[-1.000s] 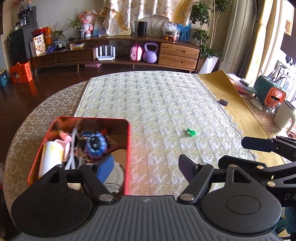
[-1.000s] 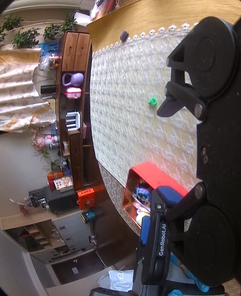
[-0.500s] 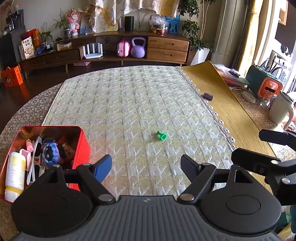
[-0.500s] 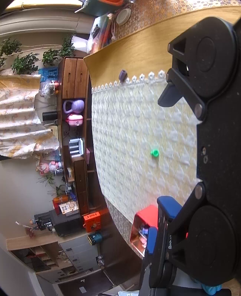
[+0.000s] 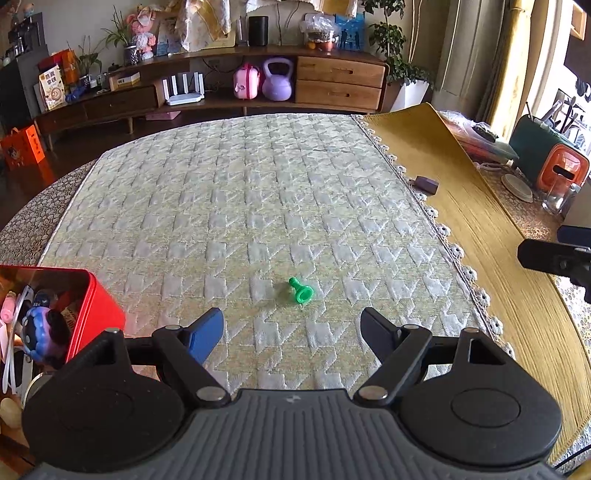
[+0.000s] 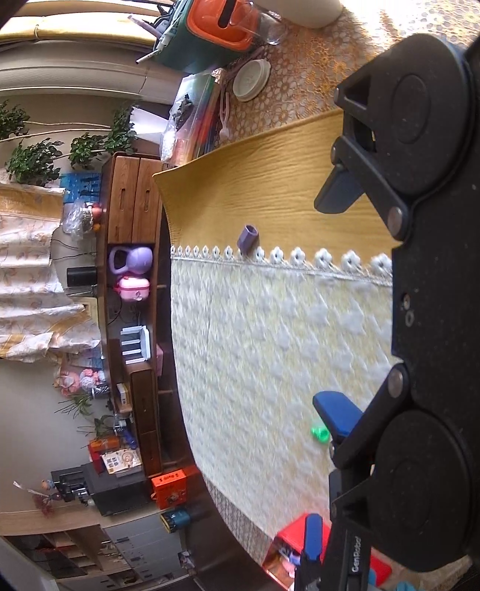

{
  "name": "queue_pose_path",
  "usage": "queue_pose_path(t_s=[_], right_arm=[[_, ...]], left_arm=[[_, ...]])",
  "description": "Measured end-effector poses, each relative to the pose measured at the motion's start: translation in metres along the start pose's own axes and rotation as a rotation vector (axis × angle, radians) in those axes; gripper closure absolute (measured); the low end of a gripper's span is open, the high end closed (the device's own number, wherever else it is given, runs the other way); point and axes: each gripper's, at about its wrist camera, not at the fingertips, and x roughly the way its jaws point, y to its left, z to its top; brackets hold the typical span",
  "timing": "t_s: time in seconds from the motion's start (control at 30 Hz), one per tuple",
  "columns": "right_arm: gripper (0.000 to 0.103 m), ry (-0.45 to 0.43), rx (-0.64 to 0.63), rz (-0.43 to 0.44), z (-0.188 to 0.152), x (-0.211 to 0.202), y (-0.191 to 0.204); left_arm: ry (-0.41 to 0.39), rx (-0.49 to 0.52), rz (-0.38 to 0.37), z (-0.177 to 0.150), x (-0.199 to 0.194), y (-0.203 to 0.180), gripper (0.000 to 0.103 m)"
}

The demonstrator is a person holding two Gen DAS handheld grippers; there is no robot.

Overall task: Organize rigid objects
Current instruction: 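Move the left gripper to the green toy while the right gripper moves to the purple cap, then grasp the green toy with the left gripper while the right gripper grasps the purple cap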

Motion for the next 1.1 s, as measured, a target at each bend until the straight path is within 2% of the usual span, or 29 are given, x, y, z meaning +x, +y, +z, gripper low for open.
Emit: queue_pose_path(t_s=[0.17,0.43,0.67,0.93,1.0,1.03,1.1], right_arm=[[0.001,0.016,-0.007,-0.011,0.018,0.034,-0.026],[0.009,0.067,0.003,-0.041,0.042,0.103,-0.062],[0.015,0.103,-0.019,-0.049,0.056,0.148,-0.073],[0.037,0.128,-0.026,-0.054,0.060,0.180,-0.079],[0.044,0.131,-0.033,-0.057,0.060,0.186,-0.079],[0.048,0.133,-0.036,-0.061,0.059,0.188,-0.079],[0.049,0.122,-0.030,-0.058,0.059,0.190,-0.079]], left_arm=[[0.015,-0.038,0.015,0.008,0.025,-0.002,0.022],[0.021,-0.080,0.030,0.007,0.055,0.000,0.022],[0.035,-0.116,0.039,0.002,0.074,0.005,0.022],[-0.011,-0.088,0.070,-0.001,0.079,-0.007,0.023],[-0.017,-0.074,0.084,-0.002,0.079,-0.011,0.029],[-0.022,-0.066,0.090,-0.003,0.078,-0.012,0.036],[-0.026,-0.063,0.092,-0.003,0.077,-0.014,0.042]])
